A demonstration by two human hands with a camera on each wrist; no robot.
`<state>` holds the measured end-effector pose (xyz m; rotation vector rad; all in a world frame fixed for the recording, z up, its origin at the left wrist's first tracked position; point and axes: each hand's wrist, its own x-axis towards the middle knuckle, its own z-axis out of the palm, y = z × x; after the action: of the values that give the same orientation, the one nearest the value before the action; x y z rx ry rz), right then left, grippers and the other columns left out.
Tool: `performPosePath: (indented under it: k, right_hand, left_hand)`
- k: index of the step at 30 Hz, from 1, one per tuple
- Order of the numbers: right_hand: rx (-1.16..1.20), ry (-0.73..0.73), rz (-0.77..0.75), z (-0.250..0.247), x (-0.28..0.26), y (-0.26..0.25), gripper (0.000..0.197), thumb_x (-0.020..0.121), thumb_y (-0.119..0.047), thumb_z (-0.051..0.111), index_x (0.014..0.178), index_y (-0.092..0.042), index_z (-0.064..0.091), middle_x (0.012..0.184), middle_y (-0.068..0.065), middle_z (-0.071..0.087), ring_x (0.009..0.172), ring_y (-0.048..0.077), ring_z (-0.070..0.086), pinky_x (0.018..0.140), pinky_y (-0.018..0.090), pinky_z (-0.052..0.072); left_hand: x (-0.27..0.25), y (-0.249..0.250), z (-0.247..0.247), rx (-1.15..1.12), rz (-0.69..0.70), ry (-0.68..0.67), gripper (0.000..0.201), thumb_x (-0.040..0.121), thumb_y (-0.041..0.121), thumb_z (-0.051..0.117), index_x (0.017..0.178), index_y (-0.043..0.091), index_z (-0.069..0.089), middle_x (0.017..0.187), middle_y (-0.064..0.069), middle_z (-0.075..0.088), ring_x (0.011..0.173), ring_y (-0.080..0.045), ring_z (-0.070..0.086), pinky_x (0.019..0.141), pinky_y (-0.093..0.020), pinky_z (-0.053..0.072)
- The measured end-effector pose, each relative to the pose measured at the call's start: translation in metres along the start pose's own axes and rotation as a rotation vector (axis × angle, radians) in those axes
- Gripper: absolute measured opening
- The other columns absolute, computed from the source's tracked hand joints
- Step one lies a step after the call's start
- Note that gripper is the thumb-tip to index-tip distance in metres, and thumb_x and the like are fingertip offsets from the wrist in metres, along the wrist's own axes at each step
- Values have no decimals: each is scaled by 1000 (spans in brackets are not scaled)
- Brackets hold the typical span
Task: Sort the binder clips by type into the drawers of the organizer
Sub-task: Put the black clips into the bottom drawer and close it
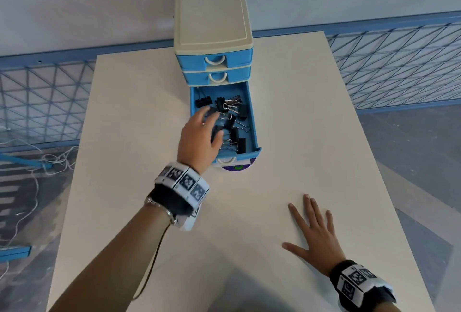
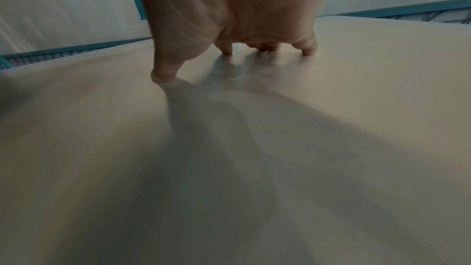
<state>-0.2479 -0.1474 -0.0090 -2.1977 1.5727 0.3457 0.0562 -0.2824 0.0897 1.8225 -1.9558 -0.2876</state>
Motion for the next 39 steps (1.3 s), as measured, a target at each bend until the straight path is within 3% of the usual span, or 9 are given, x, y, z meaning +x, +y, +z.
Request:
performPosePath:
  k: [5,9,12,15,19,23,27,32,39]
  right_hand:
    - [0,-1,-3,0,0,0,88,75,-81,16,143,-26,17,150,13,11,136,28,11,99,58,27]
    - [6,0,-12,1,0,0,88,75,-81,15,143,-25,16,150,13,11,136,29,11,99,59,27]
    - [7,-6,-13,1,0,0,88,75,-81,15,143,-25,15,150,12,8,136,29,10,99,60,27]
    - [17,-3,-18,2,0,0,88,76,-81,16,143,-25,14,152,10,2,136,28,8,99,60,26]
    - [27,27,-32,6,-1,3,88,75,-81,18,144,-28,6,152,2,-22,139,21,-11,103,55,15]
    - [38,29,-26,9,-1,4,88,75,-81,19,144,-29,2,152,1,-22,138,17,-19,104,55,13]
    - [49,17,-26,9,0,4,87,76,-81,20,144,-29,2,152,3,-18,139,24,-8,104,56,12]
    - [41,-26,-16,7,1,4,88,76,-80,22,144,-27,6,152,11,1,138,29,1,102,61,21]
    - [64,14,-23,11,0,5,88,76,-81,22,144,-30,2,152,4,-15,139,19,-16,105,56,12]
  left_hand:
    - [-53,-13,0,-136,-206,128,56,82,36,47,127,3,42,126,-19,46,113,-30,48,88,-37,44]
    - [-77,-15,13,-212,-365,34,60,83,16,62,134,3,34,128,-16,47,107,-26,54,77,-30,44]
    - [-79,-17,23,-224,-432,-13,61,83,15,63,135,5,33,127,-14,49,103,-26,57,76,-28,41]
    - [-72,-20,29,-247,-509,-14,60,83,20,65,134,5,36,128,-12,51,106,-26,56,82,-31,43]
    - [-65,-27,35,-251,-529,-10,60,80,31,68,127,4,43,122,-13,59,107,-30,57,85,-42,50]
    - [-61,-29,35,-240,-515,-2,55,79,31,69,121,3,46,114,-14,63,102,-31,59,82,-40,49]
    - [-56,-30,33,-242,-486,-1,52,80,30,69,120,4,48,111,-12,64,99,-29,60,81,-39,50]
    - [-24,-34,31,-274,-532,18,47,84,26,64,121,3,47,112,-16,64,101,-31,60,84,-41,51]
    - [-5,-45,25,-289,-557,-13,49,81,26,68,120,4,48,111,-17,64,101,-30,62,86,-44,50]
